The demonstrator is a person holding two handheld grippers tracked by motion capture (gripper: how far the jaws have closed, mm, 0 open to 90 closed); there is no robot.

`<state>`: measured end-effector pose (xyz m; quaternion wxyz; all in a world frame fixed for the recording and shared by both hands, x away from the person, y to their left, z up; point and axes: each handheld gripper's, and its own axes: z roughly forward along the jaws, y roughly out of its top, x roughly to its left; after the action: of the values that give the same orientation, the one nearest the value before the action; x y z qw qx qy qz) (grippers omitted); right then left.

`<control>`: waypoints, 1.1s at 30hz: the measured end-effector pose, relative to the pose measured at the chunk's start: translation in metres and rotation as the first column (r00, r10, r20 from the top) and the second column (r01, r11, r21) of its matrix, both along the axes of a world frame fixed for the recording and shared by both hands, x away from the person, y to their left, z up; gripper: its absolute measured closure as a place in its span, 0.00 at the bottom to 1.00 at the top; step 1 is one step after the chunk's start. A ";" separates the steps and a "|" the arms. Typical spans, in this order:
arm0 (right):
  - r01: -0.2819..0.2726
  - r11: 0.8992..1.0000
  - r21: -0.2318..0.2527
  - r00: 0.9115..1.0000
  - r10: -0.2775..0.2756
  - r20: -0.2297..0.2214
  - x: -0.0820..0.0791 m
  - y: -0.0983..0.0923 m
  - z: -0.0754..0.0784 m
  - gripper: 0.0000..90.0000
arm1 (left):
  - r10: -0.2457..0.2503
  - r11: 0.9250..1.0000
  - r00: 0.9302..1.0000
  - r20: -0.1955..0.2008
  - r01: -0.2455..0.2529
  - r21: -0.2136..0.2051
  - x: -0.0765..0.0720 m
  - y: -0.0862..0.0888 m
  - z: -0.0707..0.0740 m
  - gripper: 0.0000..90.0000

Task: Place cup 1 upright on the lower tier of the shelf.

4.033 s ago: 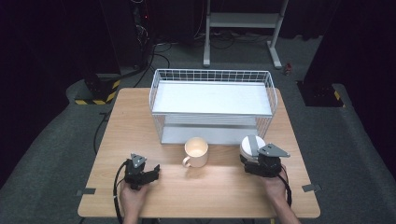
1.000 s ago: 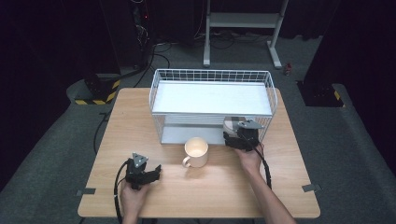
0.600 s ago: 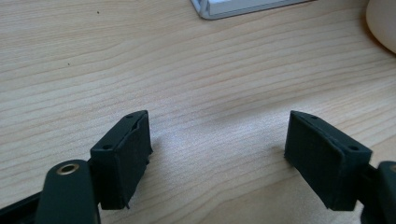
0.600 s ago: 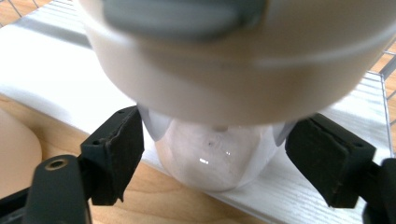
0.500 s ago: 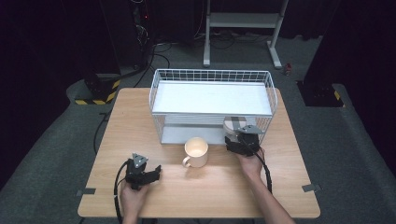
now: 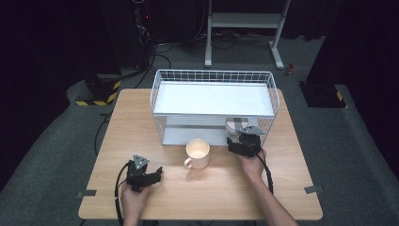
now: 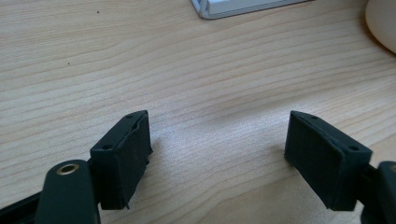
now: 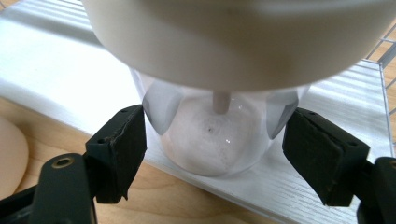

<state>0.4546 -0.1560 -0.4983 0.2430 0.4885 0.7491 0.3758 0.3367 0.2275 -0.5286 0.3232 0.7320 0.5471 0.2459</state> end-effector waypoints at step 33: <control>0.100 0.995 0.004 0.995 -0.100 0.003 0.024 0.001 -0.007 0.53 | 0.000 1.000 1.000 -0.002 0.000 -0.002 -0.001 0.000 0.000 0.25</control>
<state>0.4785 -0.1553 -0.5054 0.2617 0.5254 0.7225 0.3652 0.3360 0.2273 -0.5285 0.3232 0.7319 0.5478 0.2445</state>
